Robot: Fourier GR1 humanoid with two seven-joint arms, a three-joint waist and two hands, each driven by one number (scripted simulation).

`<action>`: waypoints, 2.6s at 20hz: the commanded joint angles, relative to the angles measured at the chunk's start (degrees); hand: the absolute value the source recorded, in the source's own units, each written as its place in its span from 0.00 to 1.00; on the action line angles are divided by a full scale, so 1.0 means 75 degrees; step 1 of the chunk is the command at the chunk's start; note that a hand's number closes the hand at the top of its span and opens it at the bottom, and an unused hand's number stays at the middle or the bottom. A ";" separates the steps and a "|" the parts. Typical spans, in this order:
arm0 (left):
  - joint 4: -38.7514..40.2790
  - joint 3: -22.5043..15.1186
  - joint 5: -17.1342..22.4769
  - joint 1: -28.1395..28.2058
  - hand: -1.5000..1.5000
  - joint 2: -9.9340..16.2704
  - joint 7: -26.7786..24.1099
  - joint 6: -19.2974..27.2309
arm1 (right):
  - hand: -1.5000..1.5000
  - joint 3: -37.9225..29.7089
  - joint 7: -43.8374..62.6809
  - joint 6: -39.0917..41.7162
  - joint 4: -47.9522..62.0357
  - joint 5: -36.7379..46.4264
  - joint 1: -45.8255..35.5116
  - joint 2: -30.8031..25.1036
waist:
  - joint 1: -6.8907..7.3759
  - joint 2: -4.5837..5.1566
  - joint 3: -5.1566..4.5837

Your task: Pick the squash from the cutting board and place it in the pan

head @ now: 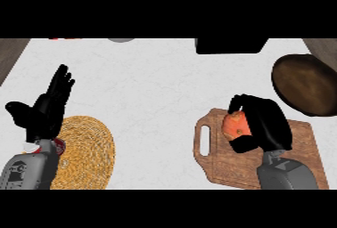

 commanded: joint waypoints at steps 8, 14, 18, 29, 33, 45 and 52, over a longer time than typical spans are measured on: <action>-0.0086 0.0024 0.0167 -0.0221 0.50 -0.0025 0.0075 -0.0175 | 1.00 -0.1536 0.1273 -0.0856 -0.0935 -0.1072 -0.0949 0.0267 | 0.0193 0.0071 0.0024; -0.0095 0.0012 0.0049 -0.0138 0.50 -0.0025 0.0008 -0.0128 | 1.00 -0.3705 0.0318 -0.1054 0.0359 -0.2838 -0.1714 -0.0726 | 0.0214 0.0084 0.0026; -0.0105 -0.0026 0.0082 0.0090 0.50 -0.0007 -0.0088 -0.0282 | 1.00 -0.4544 -0.0877 -0.1723 0.2433 -0.2765 -0.2115 -0.2049 | 0.0315 0.0119 0.0031; 0.0110 -0.0097 0.0150 -0.0458 0.50 -0.0128 -0.0064 -0.0345 | 1.00 -0.5314 -0.3189 -0.4174 0.7722 -0.2066 -0.3377 -0.4079 | 0.0614 0.0241 0.0054; 0.0424 -0.0094 0.0078 -0.0719 0.50 -0.0023 -0.0044 -0.0418 | 1.00 -0.5584 -0.3715 -0.4726 0.9135 -0.2192 -0.3829 -0.4385 | 0.0629 0.0276 0.0061; 0.0126 -0.0108 0.0097 -0.0481 0.50 -0.0112 -0.0131 -0.0361 | 0.00 -0.6395 -0.4601 -0.2250 1.1325 -0.3285 -0.4135 -0.4927 | 0.0800 0.0337 0.0095; 0.0186 -0.0226 0.0010 -0.0323 0.50 -0.0252 -0.0228 -0.0313 | 0.00 -0.7004 -0.6046 -0.3018 1.1351 -0.3893 -0.3878 -0.4643 | 0.0641 0.0287 0.0094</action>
